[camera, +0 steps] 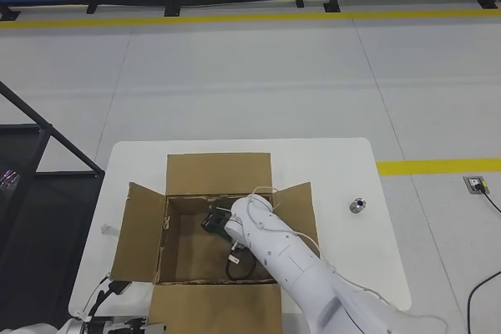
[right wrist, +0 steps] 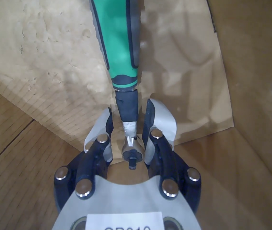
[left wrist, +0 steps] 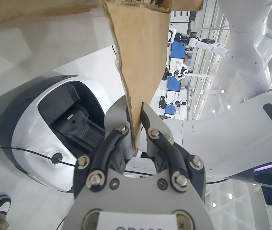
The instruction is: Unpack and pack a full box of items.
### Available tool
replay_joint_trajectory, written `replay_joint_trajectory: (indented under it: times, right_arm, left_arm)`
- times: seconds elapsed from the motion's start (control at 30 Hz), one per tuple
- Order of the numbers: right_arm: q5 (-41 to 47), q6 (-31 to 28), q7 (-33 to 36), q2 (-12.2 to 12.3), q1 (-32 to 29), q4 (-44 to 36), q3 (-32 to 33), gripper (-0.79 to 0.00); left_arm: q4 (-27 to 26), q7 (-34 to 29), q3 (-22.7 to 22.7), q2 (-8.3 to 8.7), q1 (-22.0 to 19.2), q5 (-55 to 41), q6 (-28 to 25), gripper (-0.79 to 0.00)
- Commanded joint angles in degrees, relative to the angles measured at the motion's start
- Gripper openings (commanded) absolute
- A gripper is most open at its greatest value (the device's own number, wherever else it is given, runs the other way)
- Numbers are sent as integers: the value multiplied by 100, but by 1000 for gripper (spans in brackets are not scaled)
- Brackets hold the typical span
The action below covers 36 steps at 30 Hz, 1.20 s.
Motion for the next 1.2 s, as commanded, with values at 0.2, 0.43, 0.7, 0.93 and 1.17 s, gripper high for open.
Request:
replay_joint_trajectory:
  times: [0.2, 0.43, 0.7, 0.93, 1.17]
  right_arm:
    - [-51, 52, 98, -37, 8, 60, -14, -785]
    - [-19, 10, -29, -42, 126, -4, 39, -785]
    - [25, -337, -97, 57, 344, -321, 164, -785]
    - [-106, -695, 122, 303, 299, -1017, 304, -785]
    - [-413, -573, 794, 775, -363, -2861, 716, -785]
  left_arm:
    - [-3, 61, 36, 63, 31, -55, -61, -785]
    - [50, 124, 32, 107, 34, -168, -124, -785]
    - [172, 115, -46, 151, -20, -268, -114, -785]
    - [255, 161, -239, 186, -43, -565, -160, -785]
    - [295, 256, -323, 187, -42, -734, -255, -785]
